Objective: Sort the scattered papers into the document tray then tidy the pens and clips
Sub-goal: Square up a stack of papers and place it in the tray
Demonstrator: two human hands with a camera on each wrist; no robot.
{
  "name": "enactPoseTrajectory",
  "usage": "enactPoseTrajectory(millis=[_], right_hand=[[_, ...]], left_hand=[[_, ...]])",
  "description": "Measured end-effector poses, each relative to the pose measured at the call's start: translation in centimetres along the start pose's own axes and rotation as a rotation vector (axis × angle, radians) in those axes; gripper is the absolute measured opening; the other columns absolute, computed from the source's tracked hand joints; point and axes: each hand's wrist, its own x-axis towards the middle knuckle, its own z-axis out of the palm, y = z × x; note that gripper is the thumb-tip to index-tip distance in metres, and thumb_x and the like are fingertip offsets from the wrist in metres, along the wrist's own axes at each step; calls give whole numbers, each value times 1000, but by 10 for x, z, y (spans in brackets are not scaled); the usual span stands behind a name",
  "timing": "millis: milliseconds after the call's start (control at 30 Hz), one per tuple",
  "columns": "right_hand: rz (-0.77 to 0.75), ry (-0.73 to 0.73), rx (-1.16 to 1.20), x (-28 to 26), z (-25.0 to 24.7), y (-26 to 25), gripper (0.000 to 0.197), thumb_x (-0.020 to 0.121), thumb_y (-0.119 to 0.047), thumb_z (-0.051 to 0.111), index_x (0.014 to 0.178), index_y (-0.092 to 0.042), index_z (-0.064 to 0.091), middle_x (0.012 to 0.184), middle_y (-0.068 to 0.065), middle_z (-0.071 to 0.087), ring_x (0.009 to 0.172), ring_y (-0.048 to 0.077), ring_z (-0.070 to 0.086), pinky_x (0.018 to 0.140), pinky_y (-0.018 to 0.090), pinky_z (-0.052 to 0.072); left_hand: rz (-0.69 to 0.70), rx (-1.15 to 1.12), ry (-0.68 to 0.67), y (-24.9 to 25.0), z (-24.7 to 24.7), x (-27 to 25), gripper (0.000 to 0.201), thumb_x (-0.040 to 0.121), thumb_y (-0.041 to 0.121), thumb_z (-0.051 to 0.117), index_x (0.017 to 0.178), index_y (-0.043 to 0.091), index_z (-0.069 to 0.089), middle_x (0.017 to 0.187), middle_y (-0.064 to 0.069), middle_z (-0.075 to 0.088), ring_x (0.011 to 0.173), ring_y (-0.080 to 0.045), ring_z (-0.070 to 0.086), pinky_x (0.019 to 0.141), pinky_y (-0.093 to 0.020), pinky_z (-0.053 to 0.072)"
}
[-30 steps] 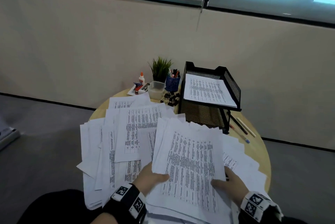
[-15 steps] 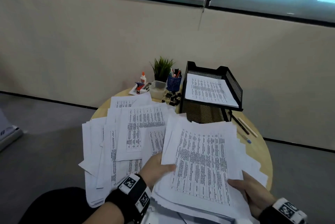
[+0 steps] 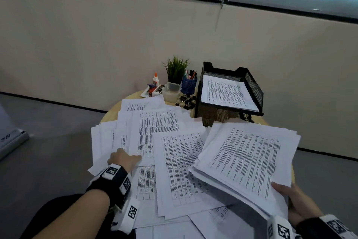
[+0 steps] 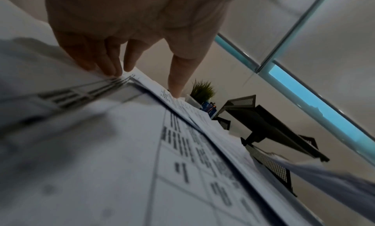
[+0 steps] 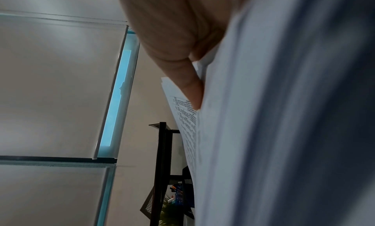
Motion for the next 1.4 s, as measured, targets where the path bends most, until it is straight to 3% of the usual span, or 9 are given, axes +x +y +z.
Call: enactPoseTrajectory(millis=[200, 433, 600, 733, 900, 1067, 1167, 1267, 1400], right_hand=[[-16, -2, 54, 1, 0, 1, 49, 82, 1, 52, 95, -46, 59, 96, 8, 74, 92, 43, 67, 100, 63, 35], [64, -32, 8, 6, -2, 5, 44, 90, 7, 43, 130, -8, 50, 111, 26, 65, 84, 45, 68, 67, 59, 54], [72, 13, -4, 8, 0, 7, 50, 89, 6, 43, 136, -10, 45, 120, 28, 61, 89, 48, 66, 71, 61, 52], [88, 38, -11, 9, -2, 7, 65, 78, 2, 52, 139, -16, 42, 125, 27, 57, 93, 50, 64, 76, 65, 48], [117, 38, -34, 11, -4, 7, 66, 74, -1, 56, 137, -18, 44, 125, 26, 58, 100, 53, 60, 84, 70, 41], [95, 37, -38, 13, -4, 10, 58, 83, 2, 51, 137, -16, 44, 124, 26, 58, 97, 52, 61, 81, 71, 42], [89, 33, -21, 15, -6, 10, 55, 86, 4, 48, 137, -16, 44, 124, 26, 59, 96, 51, 62, 81, 71, 42], [86, 47, -4, 17, -6, 10, 58, 81, 2, 52, 136, -15, 46, 120, 26, 61, 89, 48, 66, 77, 70, 44], [72, 74, 4, 19, -5, 11, 62, 75, 0, 55, 135, -13, 47, 119, 26, 62, 93, 49, 64, 77, 68, 45]], left_hand=[[-21, -26, -6, 15, 6, 3, 69, 76, 22, 72, 131, -3, 38, 131, -20, 48, 114, -34, 53, 84, -33, 48], [122, -196, 88, 14, 1, 13, 13, 82, 7, 61, 92, 5, 54, 95, -11, 59, 80, -24, 51, 69, -30, 43], [125, -75, 112, 15, -2, 10, 47, 81, 11, 62, 125, 3, 47, 122, -16, 54, 108, -33, 54, 82, -30, 43], [-10, 264, 20, 22, -4, 2, 53, 80, 34, 64, 123, 6, 49, 129, -17, 41, 117, -33, 46, 92, -35, 43], [-53, 267, -78, 33, 3, 4, 79, 77, 47, 68, 133, 1, 35, 135, -15, 44, 125, -28, 44, 99, -33, 45], [-26, 87, -90, 39, 3, 6, 32, 83, 19, 68, 80, 0, 43, 72, -6, 48, 68, -19, 53, 62, -26, 47], [76, 8, 10, 34, 2, 10, 18, 83, 16, 62, 89, 3, 50, 74, -6, 50, 66, -20, 51, 55, -23, 40], [171, -31, 58, 28, -1, 8, 26, 89, 24, 57, 69, 9, 51, 75, -9, 57, 65, -21, 52, 54, -24, 34], [229, 51, 97, 22, -8, 8, 22, 94, 17, 47, 75, 10, 56, 90, -15, 59, 86, -30, 58, 69, -28, 37]])
